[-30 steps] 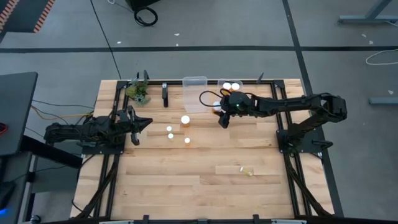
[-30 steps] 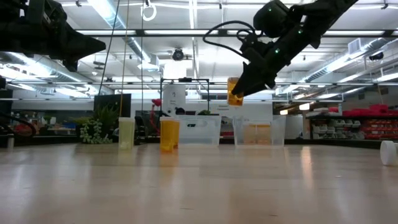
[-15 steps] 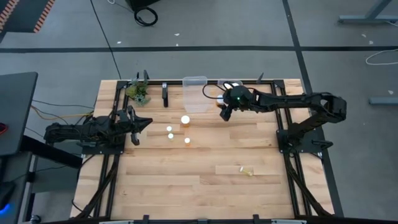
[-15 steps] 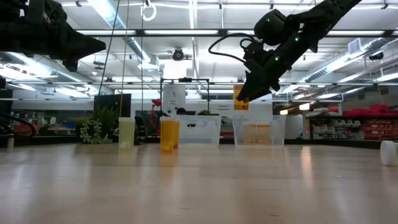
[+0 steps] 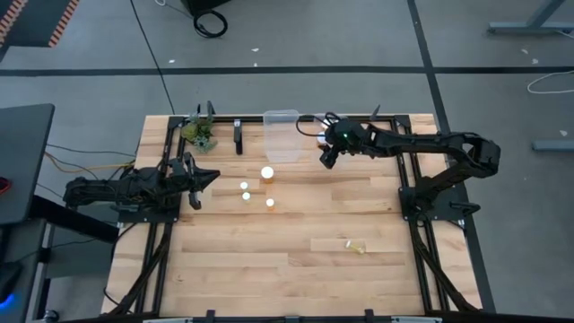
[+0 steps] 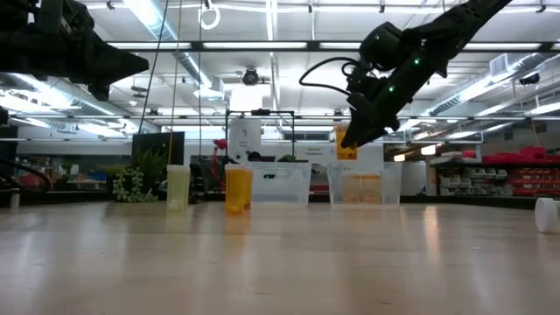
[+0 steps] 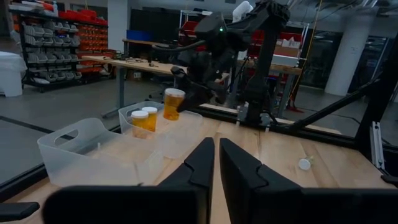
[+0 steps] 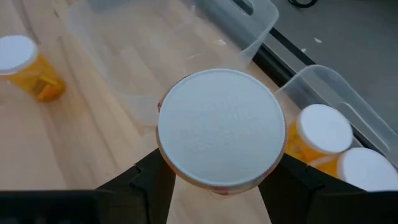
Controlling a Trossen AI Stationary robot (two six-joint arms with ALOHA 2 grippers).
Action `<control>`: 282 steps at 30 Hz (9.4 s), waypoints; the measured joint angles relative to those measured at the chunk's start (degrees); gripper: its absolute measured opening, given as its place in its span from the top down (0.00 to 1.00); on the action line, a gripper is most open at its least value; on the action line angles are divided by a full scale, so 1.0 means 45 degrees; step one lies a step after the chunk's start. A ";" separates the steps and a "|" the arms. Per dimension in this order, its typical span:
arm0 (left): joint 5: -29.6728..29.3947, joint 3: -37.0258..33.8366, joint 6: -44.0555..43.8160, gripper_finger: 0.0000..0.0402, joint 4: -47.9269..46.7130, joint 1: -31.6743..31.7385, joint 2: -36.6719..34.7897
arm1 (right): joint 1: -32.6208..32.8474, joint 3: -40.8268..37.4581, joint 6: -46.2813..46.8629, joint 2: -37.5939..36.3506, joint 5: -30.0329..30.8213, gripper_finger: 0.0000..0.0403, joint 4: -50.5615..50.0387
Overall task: Pick and place medicine bottles into bin by pill shape (circle, oval)
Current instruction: Put the bottom big orange pill into the right transparent bin, then put the bottom right small yellow pill into the left transparent bin
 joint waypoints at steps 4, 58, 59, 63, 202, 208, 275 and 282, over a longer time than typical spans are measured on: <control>0.0005 0.0000 0.0000 0.93 -0.0005 -0.0005 0.0000 | -0.0270 0.0000 -0.0076 0.0000 -0.0143 0.48 -0.0021; 0.0005 0.0000 0.0005 0.93 0.0000 0.0000 0.0005 | -0.1275 0.2414 0.0703 0.4056 0.0583 0.48 -0.1263; 0.0000 -0.0002 0.0000 0.93 -0.0005 -0.0002 0.0005 | -0.1237 0.2414 0.0756 0.4056 0.0593 0.48 -0.1245; 0.0005 0.0000 0.0001 0.93 -0.0005 -0.0005 0.0005 | -0.1218 0.2412 0.1179 0.4051 0.0782 0.48 -0.1230; 0.0005 0.0000 0.0000 0.93 0.0002 -0.0004 0.0005 | 1.5066 0.1039 1.4504 0.2470 0.2867 0.47 -0.6001; 0.0005 0.0000 0.0000 0.91 -0.0005 -0.0004 0.0004 | 1.5538 0.1039 1.5551 0.2747 0.3123 0.47 -0.6788; 0.0005 -0.0002 0.0000 0.91 -0.0005 0.0000 0.0000 | 1.5029 -0.0384 1.5260 0.2788 0.4983 0.71 -0.4958; 0.0004 -0.0004 0.0000 0.93 -0.0004 0.0000 0.0004 | 1.4682 -0.0384 1.3720 0.2783 0.6914 0.71 -0.3838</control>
